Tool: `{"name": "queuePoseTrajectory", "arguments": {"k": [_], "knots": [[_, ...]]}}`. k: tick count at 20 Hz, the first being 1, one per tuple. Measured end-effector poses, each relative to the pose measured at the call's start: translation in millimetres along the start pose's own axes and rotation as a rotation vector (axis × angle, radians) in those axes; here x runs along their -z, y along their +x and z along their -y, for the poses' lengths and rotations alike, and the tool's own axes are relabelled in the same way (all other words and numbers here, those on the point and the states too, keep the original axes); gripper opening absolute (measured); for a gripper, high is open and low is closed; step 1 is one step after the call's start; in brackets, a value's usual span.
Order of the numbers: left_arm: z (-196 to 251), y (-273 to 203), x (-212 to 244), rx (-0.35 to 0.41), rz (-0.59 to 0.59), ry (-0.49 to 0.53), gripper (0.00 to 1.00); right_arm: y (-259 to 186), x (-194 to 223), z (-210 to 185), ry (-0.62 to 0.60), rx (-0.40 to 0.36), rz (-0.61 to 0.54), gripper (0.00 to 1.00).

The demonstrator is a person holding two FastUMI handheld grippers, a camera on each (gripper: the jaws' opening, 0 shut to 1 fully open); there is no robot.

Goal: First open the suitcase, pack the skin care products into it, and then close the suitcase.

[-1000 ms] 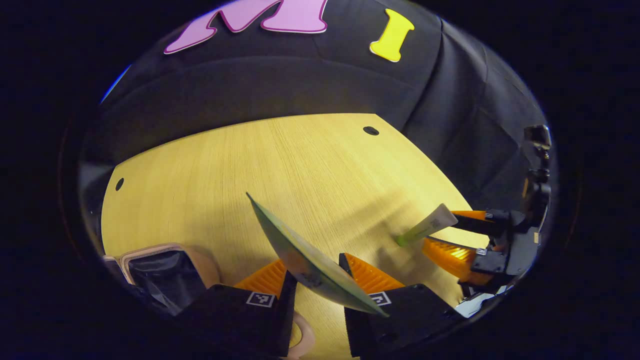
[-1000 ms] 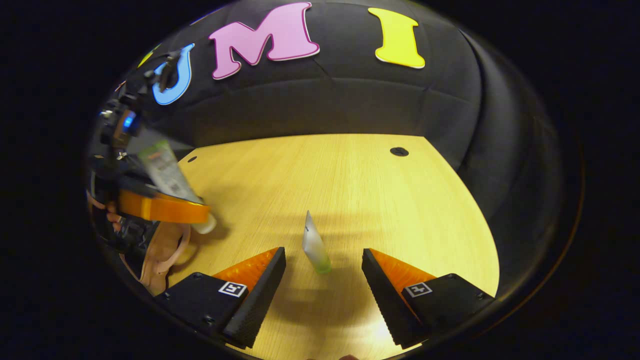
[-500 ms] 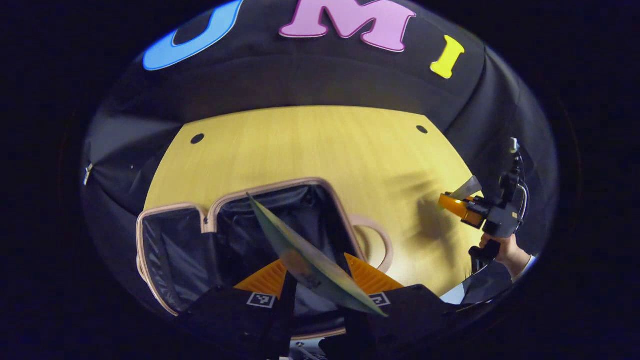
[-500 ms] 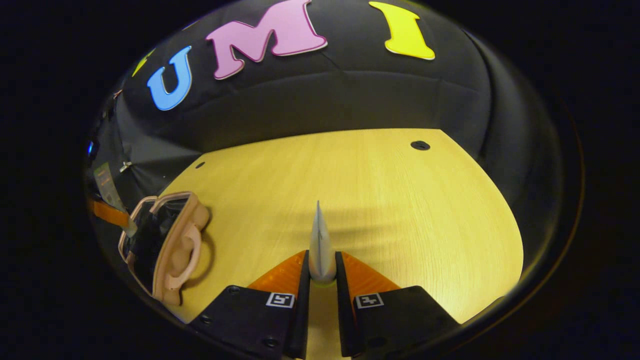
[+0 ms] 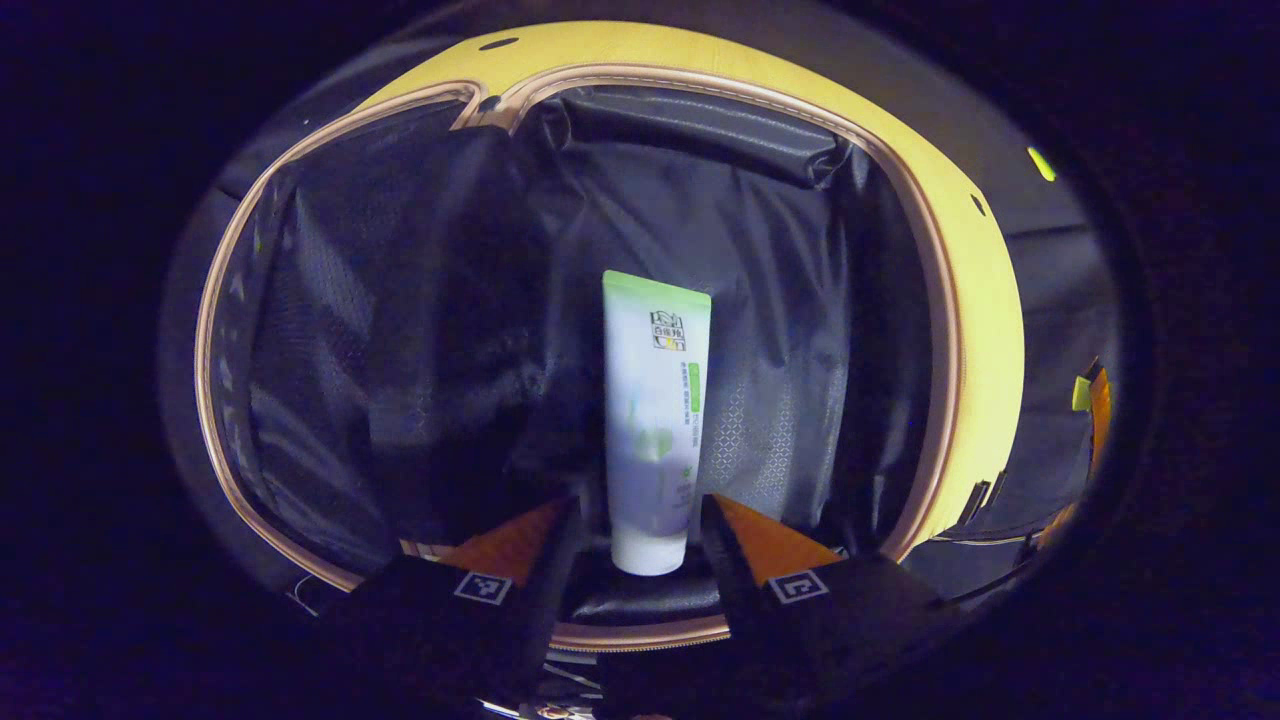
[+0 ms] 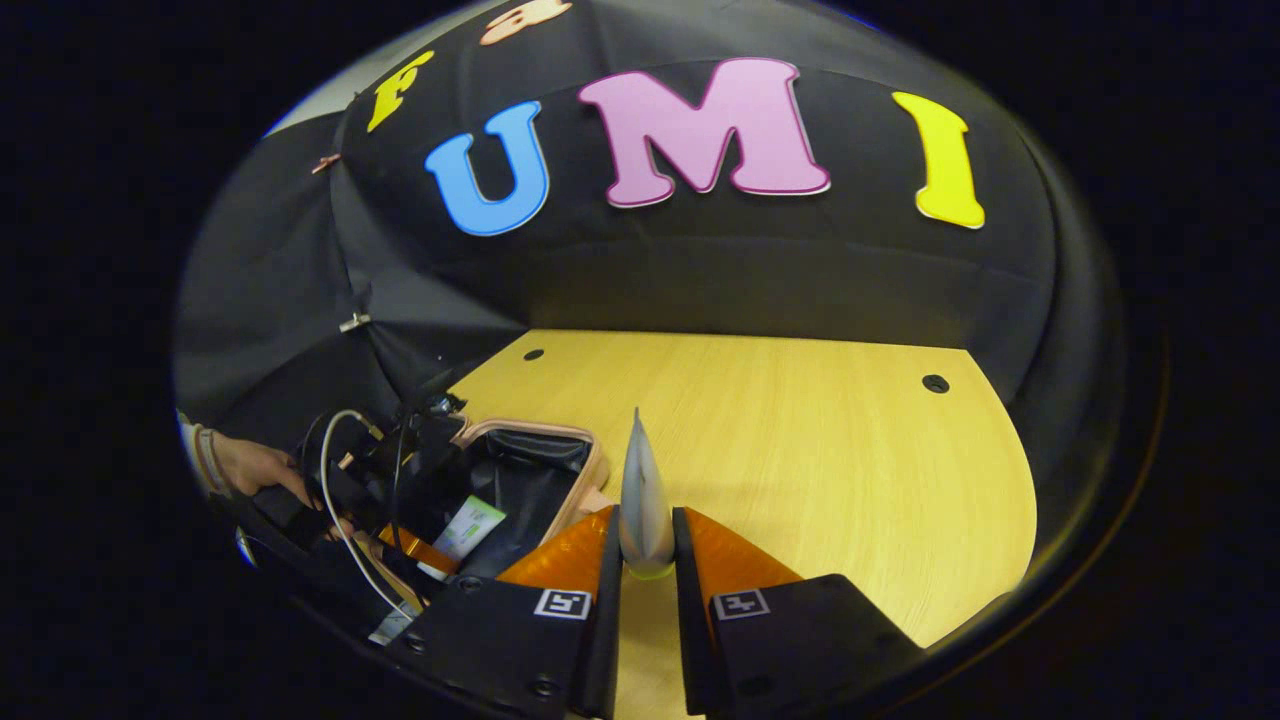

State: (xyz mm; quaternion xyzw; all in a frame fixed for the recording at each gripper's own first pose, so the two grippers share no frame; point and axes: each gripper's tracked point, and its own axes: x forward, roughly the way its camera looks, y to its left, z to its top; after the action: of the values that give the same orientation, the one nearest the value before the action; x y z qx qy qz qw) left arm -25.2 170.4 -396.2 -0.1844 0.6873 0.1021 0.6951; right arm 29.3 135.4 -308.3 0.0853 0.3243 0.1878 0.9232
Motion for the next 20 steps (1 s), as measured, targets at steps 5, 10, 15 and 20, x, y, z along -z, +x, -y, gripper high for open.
{"name": "queuePoseTrajectory", "arguments": {"k": [5,10,15,20], "knots": [[-34,-88,-9,0.089,0.169,0.021,0.83,47,64,-110,0.126,-0.112,-0.330,0.31],[-174,-121,3,-0.018,0.253,-0.181,0.85,94,154,-139,0.087,0.003,-0.651,0.32],[-284,-139,7,-0.139,0.313,-0.335,0.86,89,145,-149,-0.023,-0.004,-0.577,0.51],[-326,-148,-49,-0.165,0.411,-0.357,0.85,41,59,-159,0.010,-0.103,-0.294,0.98]]}}
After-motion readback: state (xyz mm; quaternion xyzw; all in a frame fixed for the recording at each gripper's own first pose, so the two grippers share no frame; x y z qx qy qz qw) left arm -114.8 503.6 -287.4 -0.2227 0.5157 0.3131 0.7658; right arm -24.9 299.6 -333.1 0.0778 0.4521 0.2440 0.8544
